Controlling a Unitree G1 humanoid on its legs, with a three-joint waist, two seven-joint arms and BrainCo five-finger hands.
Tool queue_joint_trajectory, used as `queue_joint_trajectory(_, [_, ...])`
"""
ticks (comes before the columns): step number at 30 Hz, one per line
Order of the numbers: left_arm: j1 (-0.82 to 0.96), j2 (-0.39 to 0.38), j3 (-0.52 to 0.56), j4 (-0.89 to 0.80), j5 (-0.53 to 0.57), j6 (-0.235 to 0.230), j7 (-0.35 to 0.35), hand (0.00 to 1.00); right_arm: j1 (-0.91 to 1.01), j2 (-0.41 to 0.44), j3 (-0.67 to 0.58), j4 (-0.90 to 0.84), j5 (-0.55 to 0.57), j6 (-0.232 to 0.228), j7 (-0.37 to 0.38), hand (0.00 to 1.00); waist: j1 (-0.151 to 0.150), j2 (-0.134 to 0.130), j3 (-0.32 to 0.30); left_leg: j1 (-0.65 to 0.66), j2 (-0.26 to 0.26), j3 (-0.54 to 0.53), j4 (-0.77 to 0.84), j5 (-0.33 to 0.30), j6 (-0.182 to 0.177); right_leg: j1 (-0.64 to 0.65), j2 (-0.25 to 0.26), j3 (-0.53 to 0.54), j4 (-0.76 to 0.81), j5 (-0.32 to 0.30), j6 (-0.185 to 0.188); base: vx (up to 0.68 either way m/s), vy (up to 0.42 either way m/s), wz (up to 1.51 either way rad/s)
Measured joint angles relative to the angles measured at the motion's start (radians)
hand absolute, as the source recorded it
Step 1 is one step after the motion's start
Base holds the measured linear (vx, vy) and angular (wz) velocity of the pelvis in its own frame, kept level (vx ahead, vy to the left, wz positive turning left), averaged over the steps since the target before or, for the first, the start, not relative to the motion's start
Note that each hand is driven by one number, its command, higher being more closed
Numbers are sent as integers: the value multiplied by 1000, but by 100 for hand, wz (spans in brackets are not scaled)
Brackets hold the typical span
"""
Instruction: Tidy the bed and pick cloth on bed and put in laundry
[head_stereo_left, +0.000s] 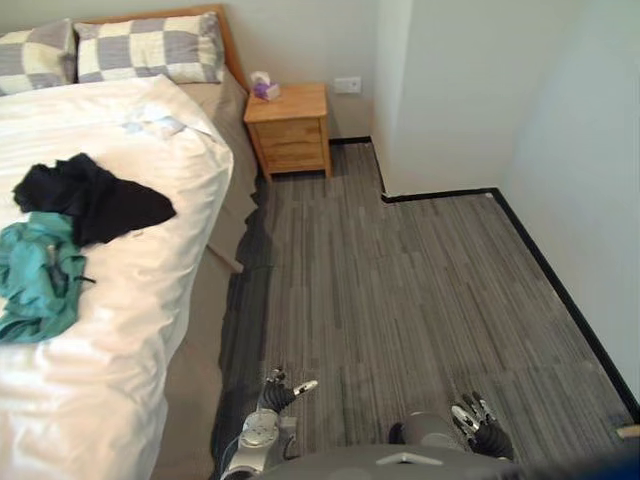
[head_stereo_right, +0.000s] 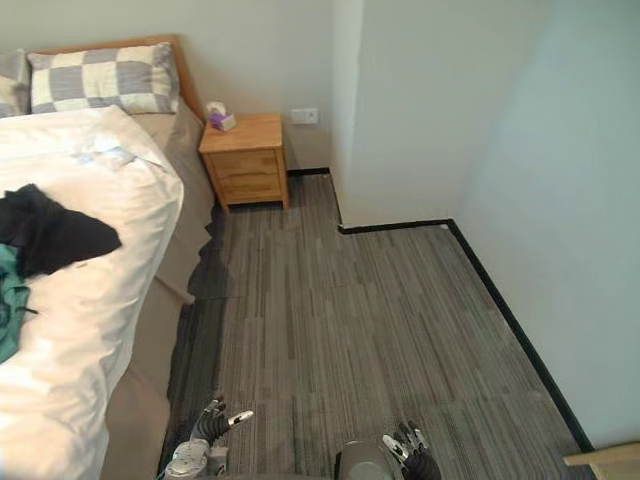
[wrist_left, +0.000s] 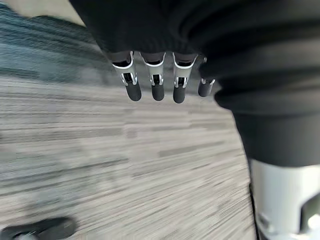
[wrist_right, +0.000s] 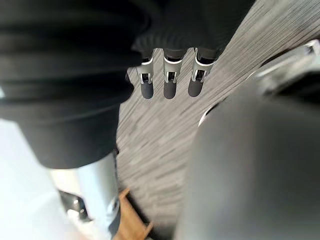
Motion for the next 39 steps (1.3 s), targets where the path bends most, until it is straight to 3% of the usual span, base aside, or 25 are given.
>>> queue_joint_trajectory(3, [16, 3, 25, 3, -38, 5, 0, 0, -4, -4, -55, 40, -43, 39, -30, 0, 11, 3, 9, 12, 1, -51, 4, 47, 1, 99, 23, 20, -177, 86, 10, -37, -29, -10])
queue_joint_trajectory(5, [36, -1, 66, 3, -57, 5, 0, 0, -13, -7, -80, 38, -70, 45, -39, 0, 10, 17, 4, 9, -3, -62, -19, 52, -2, 111, 34, 35, -258, 125, 23, -73, 38, -28])
queue_joint_trajectory(8, [48, -3, 144, 1, -55, 11, 2, 0, -13, 3, -114, 38, -75, 51, -60, 0, 14, 18, 2, -1, -4, -67, -92, 49, -7, 117, 39, 31, -370, 201, 23, -84, 101, -1])
queue_joint_trajectory(9, [44, -7, 163, 0, -55, 29, 2, 0, -14, 5, -121, 38, -76, 57, -62, 0, 17, 22, 1, -10, -3, -70, -119, 35, -19, 125, 41, 19, -423, 240, 27, -60, 78, 14])
queue_joint_trajectory(10, [22, 10, 205, 24, -34, 94, 0, 0, -40, -20, -106, 89, -86, 87, -72, 0, 35, 13, 7, 11, -20, -161, -133, 26, -37, 181, 32, -31, -500, 287, 30, -29, 51, 14])
queue_joint_trajectory(14, [22, 8, 206, 23, -34, 93, 0, 0, -39, -21, -107, 88, -86, 87, -72, 0, 35, 8, 12, 11, -8, -172, -154, 22, -43, 179, 38, -36, -500, 288, 30, -8, -4, 6])
queue_joint_trajectory(20, [24, 1, 209, 23, -59, 95, 2, 0, -29, -17, -105, 63, -65, 86, -90, 0, 36, 19, 15, -9, 6, -144, -161, 9, -52, 152, 52, -31, -491, 285, 26, 29, 14, -10])
queue_joint_trajectory(22, [23, -3, 209, 22, -92, 100, 3, 0, -31, -16, -98, 42, -47, 86, -116, 0, 37, 30, 25, -24, 14, -117, -143, 11, -46, 80, 53, -17, -380, 247, 20, 83, 29, -28])
queue_joint_trajectory(24, [17, 2, 220, 20, -138, 104, 1, 0, -30, 6, -86, 30, -10, 87, -148, 0, 37, 13, 50, -24, 12, -89, -122, 11, -46, 3, 43, -16, -223, 186, 14, 57, 15, -25])
queue_joint_trajectory(30, [7, -1, 232, 19, -174, 106, 2, 0, -27, 26, -39, 20, 52, 87, -203, 0, 36, -15, 67, -58, 16, -11, -84, 7, -45, -56, 36, -19, -201, 183, 16, -3, -17, -27])
queue_joint_trajectory(33, [3, -19, 251, 20, -173, 106, 24, 0, -2, 26, -20, -2, 49, 87, -217, 0, 30, -9, 75, -62, 44, -7, -2, -74, -40, -83, 35, -39, -73, 97, 1, -53, -44, 0])
queue_joint_trajectory(35, [-4, -17, 259, 15, -174, 106, 52, 0, 11, 17, -20, -14, 17, 100, -224, 0, 37, -6, 67, -75, 62, -19, 63, -146, -18, -123, 21, -52, 79, 1, -12, -35, -108, 16])
queue_joint_trajectory(37, [9, -26, 278, 15, -192, 107, 80, 0, 21, 10, -20, -25, -35, 130, -227, 0, 34, -15, 51, -80, 65, -26, 93, -163, -1, -138, 9, -67, 125, -59, -20, 108, -135, 34])
queue_joint_trajectory(38, [8, -26, 294, 14, -214, 104, 90, 0, 29, 5, -20, -30, -55, 136, -226, 0, 24, 7, 47, -164, 97, -43, 295, -161, 47, -148, 10, -93, 130, -91, -27, 139, -120, 46])
queue_joint_trajectory(39, [9, -28, 294, 14, -215, 100, 89, 0, 27, -4, -21, -30, -60, 139, -226, 0, 23, 20, 45, -217, 119, -41, 406, -137, 73, -148, 14, -99, 132, -98, -29, 164, -113, 42])
